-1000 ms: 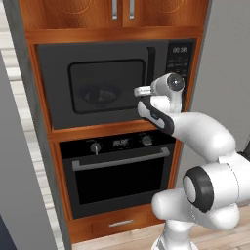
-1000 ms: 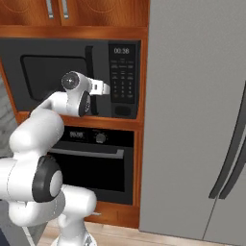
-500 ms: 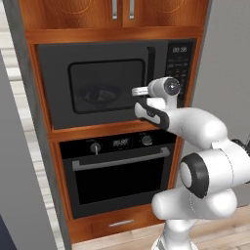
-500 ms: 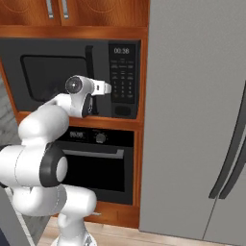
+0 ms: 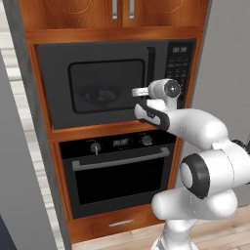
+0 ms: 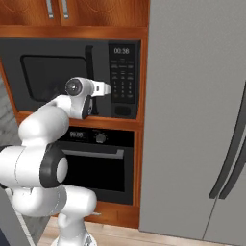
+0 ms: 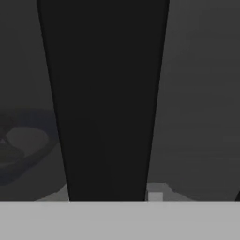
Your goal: The microwave is finished heating the fish and eggplant. Take the bowl containing the food and place it on the dining counter.
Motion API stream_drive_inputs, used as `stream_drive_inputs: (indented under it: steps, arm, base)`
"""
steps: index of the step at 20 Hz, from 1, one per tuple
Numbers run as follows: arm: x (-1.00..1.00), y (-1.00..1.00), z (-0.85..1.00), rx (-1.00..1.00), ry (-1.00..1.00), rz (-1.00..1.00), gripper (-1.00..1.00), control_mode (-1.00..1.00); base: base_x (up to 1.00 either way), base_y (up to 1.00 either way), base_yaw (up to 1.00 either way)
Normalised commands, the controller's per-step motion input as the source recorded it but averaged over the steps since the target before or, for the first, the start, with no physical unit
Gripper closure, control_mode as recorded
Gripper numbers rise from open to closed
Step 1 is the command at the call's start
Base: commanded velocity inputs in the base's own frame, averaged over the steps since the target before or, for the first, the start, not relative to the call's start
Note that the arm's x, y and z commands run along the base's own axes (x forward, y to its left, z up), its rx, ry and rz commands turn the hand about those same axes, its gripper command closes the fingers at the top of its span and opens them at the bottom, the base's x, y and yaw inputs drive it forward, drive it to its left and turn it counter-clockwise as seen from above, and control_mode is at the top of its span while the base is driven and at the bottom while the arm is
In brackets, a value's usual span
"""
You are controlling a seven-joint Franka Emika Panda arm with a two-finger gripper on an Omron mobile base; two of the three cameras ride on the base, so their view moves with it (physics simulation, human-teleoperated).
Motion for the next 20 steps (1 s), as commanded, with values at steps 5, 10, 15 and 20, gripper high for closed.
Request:
stream_drive_inputs:
  steps: [5, 10, 15, 20]
  arm:
    - [-0.17, 0.03, 0.04, 0.00, 0.00, 0.00, 1.00, -1.00]
    - [-0.64, 0.14, 0.24, 0.00, 0.00, 0.00, 1.00, -1.00]
    - [-0.97, 0.37, 0.47, 0.00, 0.00, -0.01, 1.00, -1.00]
    - [-1.00, 0.60, 0.64, 0.00, 0.00, -0.07, 1.00, -1.00]
  base:
    - [0.00, 0.00, 0.00]
    - [0.00, 0.00, 0.00]
    - [0.00, 0.00, 0.00]
    - [0.00, 0.00, 0.00]
